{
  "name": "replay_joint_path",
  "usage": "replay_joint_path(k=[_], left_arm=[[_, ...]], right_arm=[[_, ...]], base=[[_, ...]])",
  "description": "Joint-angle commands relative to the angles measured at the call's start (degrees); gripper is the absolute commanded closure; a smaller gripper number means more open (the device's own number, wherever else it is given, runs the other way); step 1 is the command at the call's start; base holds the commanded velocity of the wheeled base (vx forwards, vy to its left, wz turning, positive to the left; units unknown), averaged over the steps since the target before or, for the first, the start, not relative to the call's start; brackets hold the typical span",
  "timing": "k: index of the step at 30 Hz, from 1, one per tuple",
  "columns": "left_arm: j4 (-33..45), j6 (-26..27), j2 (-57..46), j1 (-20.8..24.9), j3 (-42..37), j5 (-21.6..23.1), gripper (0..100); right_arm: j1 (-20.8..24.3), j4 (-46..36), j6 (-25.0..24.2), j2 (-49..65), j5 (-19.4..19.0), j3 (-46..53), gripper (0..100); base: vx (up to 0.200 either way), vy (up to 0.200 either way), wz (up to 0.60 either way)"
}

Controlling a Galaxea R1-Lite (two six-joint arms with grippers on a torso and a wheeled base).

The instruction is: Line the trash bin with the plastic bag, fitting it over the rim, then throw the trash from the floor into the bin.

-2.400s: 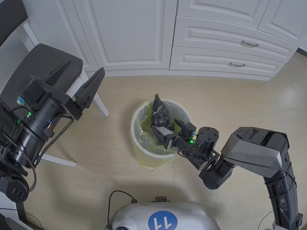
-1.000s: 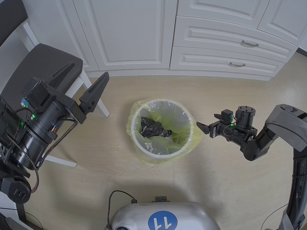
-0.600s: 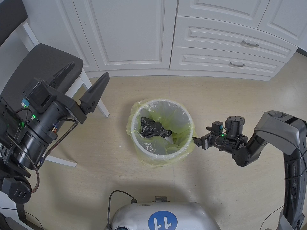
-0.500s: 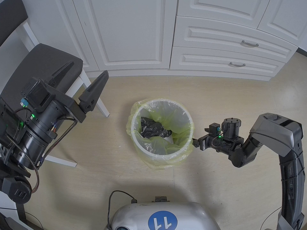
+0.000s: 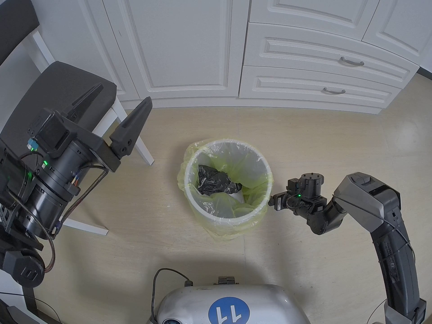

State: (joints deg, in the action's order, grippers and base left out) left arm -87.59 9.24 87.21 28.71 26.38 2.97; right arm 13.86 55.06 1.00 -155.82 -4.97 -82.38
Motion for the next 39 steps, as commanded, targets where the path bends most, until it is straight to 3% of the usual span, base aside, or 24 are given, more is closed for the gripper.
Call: replay_joint_path(k=[1,9,11,15,17,19,23,29,33,36,39], left_arm=[[0.0,0.0,0.6,1.1,-0.3,0.0,0],[0.1,0.3,4.5,2.1,-1.9,-0.3,0],[0.1,3.9,7.6,1.5,-2.6,-1.7,0],[-0.1,13.2,15.7,-2.9,-0.5,-8.5,0],[-0.1,14.9,17.3,-4.5,0.3,-10.1,0],[-0.1,14.9,17.3,-4.5,0.3,-10.1,0],[-0.1,14.9,15.5,-8.9,1.7,-10.4,0],[-0.1,14.6,10.3,-9.8,1.7,-10.4,0],[-0.1,14.7,9.3,-9.5,2.0,-10.2,0],[0.1,14.7,9.6,-9.5,8.5,-10.4,0],[0.1,14.7,8.5,-10.3,13.2,-10.8,0]], right_arm=[[-0.7,-0.1,-1.8,-4.6,0.3,-3.6,0],[-3.3,-0.1,-1.8,-0.3,0.3,0.3,0],[-4.7,0.2,-1.5,2.5,0.3,3.6,0],[-8.1,1.6,-1.5,7.9,0.2,10.3,0],[-9.6,4.1,-1.6,10.1,0.2,13.6,0],[-9.6,4.1,-1.6,10.1,0.2,13.6,0],[-14.7,17.9,-2.1,16.8,0.7,24.5,0],[-17.1,34.9,-5.7,24.2,3.0,39.1,0],[-17.0,34.9,-8.2,30.4,5.4,47.8,0],[-15.8,34.9,-13.3,34.4,7.5,52.4,0],[-14.0,34.9,-14.9,37.6,9.5,52.7,0]], base=[[0.0,0.0,0.0],[0.0,0.0,0.0],[0.0,0.0,0.0],[0.0,0.0,0.0],[0.0,0.0,0.0],[0.0,0.0,0.0],[0.0,0.0,0.0],[0.0,0.0,0.0],[0.0,0.0,0.0],[0.0,0.0,0.0],[0.0,0.0,0.0]])
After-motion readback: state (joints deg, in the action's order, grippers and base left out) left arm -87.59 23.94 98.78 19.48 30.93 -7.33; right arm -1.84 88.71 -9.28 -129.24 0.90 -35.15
